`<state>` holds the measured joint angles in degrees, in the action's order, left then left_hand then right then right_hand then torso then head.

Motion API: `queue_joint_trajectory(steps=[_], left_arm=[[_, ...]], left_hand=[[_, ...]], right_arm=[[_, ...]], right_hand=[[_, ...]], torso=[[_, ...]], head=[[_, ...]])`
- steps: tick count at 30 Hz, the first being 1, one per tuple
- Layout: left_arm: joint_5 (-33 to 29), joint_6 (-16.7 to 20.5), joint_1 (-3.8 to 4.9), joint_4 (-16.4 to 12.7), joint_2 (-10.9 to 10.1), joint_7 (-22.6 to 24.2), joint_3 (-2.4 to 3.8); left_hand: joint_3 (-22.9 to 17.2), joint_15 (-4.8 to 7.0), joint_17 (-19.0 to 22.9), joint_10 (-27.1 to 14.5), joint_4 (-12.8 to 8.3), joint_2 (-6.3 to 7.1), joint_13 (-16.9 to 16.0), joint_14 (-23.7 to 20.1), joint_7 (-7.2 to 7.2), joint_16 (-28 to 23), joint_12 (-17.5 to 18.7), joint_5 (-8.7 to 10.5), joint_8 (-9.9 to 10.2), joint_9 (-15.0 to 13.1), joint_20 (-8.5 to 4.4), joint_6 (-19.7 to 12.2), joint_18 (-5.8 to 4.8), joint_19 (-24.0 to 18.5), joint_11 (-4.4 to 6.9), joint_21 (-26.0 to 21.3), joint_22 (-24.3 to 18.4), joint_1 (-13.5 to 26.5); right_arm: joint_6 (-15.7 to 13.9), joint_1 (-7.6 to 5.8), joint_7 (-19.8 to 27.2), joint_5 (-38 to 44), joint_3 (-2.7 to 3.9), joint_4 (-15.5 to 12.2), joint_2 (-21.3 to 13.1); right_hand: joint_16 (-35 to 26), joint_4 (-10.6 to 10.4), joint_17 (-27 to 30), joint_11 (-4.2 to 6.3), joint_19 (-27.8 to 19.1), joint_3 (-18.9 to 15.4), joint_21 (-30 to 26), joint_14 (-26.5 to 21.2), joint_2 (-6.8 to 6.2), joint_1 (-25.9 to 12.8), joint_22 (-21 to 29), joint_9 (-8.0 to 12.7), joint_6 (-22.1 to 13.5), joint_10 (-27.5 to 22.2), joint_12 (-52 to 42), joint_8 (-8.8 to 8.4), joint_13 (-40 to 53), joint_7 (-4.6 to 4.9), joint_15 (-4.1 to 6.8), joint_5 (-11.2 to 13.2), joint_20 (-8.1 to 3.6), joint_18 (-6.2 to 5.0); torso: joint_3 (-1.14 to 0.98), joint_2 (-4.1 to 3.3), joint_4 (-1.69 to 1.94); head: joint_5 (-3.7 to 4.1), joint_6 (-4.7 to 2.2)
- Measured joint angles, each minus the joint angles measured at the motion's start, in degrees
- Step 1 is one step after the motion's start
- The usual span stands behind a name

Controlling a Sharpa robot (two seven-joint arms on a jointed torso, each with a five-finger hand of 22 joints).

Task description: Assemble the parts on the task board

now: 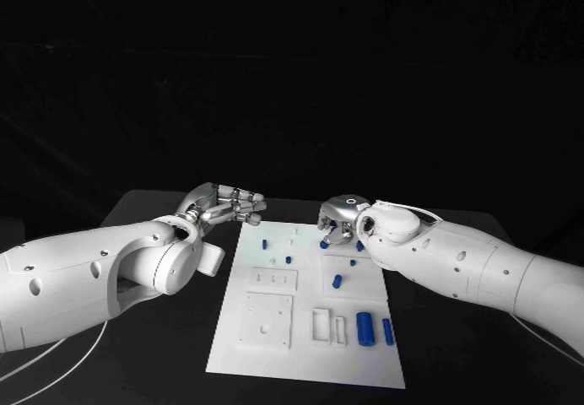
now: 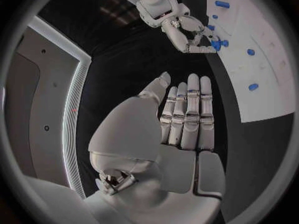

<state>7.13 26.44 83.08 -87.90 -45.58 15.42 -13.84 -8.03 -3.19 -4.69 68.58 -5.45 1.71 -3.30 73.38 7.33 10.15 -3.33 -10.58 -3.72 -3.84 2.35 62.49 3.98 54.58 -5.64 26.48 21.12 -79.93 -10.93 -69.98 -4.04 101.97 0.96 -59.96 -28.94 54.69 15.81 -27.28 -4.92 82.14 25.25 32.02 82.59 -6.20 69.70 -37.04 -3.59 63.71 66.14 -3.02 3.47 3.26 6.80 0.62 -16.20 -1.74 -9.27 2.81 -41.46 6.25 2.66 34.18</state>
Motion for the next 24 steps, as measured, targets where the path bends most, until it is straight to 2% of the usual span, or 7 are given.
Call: queue_joint_trajectory(steps=[5, 10, 19, 24], left_arm=[[0.1, -0.1, 0.03, 0.0, 0.0, -0.1, 0.00], [0.2, -0.2, 0.07, 0.0, 0.0, -0.2, 0.00], [0.2, -0.3, 0.07, 0.6, 0.2, -0.3, -0.01], [0.3, -0.3, 0.07, 0.9, 0.3, -0.3, -0.01]], left_hand=[[0.0, 0.00, 0.0, 0.0, 0.0, 0.00, 0.0, 0.0, 0.01, 0.0, 0.0, 0.00, 0.0, 0.0, -0.05, 0.0, 0.01, 0.0, -0.04, -0.1, 0.0, 0.0], [0.0, 0.00, 0.0, -0.2, 0.0, 0.00, 0.0, 0.0, 0.02, 0.0, 0.0, 0.00, 0.0, 0.0, -0.22, 0.0, 0.00, 0.2, -0.22, -0.5, -0.2, 0.0], [0.0, 0.00, 0.0, -0.2, 0.0, 0.00, 0.0, 0.0, 0.02, 0.0, 0.0, 0.00, 0.0, 0.0, -0.01, 0.0, 0.01, 0.4, -0.21, -0.5, -0.3, 0.0], [0.1, 0.00, 0.0, -0.5, 0.1, 0.00, 0.0, 0.0, 0.02, 0.0, 0.0, 0.00, 0.0, 0.0, -0.01, 0.0, 0.00, 0.4, -0.23, -0.7, -0.3, 0.0]], right_arm=[[0.1, 0.04, -0.1, 0.5, -0.13, 0.0, 0.2], [0.6, 0.28, -0.2, 1.0, -0.36, -0.1, 0.2], [1.5, 0.61, -0.4, 1.4, -0.55, -0.5, -0.1], [1.7, 0.65, -0.5, 1.7, -0.57, -0.4, -0.1]], right_hand=[[0.0, 0.2, 0.0, 0.00, 0.2, 0.6, -0.3, 0.0, 0.00, 0.0, -0.9, 0.0, 0.0, 0.0, 0.0, 0.00, 0.0, 0.00, 0.00, 0.0, -0.18, 0.02], [0.0, 0.2, 0.0, 0.00, 0.2, 0.6, -0.3, 0.0, 0.00, 0.0, -0.9, 0.0, 0.0, 0.0, 0.0, 0.00, 0.0, 0.00, 0.00, 0.0, -0.18, 0.04], [0.0, 0.2, 0.1, 0.00, 0.2, 1.0, -1.0, -0.2, 0.00, 0.0, -2.2, 0.0, 0.0, 0.0, 0.0, 0.00, 0.0, 0.01, 0.21, 0.0, -0.20, 0.09], [0.2, 0.1, 0.1, 0.19, 0.4, 2.1, -1.4, -0.2, 0.00, 0.0, -2.8, 0.0, 0.0, 0.2, 0.0, 0.00, 0.0, 0.01, 0.21, 0.5, -0.40, 0.44]], torso=[[0.07, -0.41, 0.18], [0.07, -0.78, 0.20], [0.15, -1.30, 0.13], [0.18, -1.47, 0.22]], head=[[-0.31, -0.04], [-0.44, 0.07], [-0.35, 0.14], [-0.14, -0.06]])
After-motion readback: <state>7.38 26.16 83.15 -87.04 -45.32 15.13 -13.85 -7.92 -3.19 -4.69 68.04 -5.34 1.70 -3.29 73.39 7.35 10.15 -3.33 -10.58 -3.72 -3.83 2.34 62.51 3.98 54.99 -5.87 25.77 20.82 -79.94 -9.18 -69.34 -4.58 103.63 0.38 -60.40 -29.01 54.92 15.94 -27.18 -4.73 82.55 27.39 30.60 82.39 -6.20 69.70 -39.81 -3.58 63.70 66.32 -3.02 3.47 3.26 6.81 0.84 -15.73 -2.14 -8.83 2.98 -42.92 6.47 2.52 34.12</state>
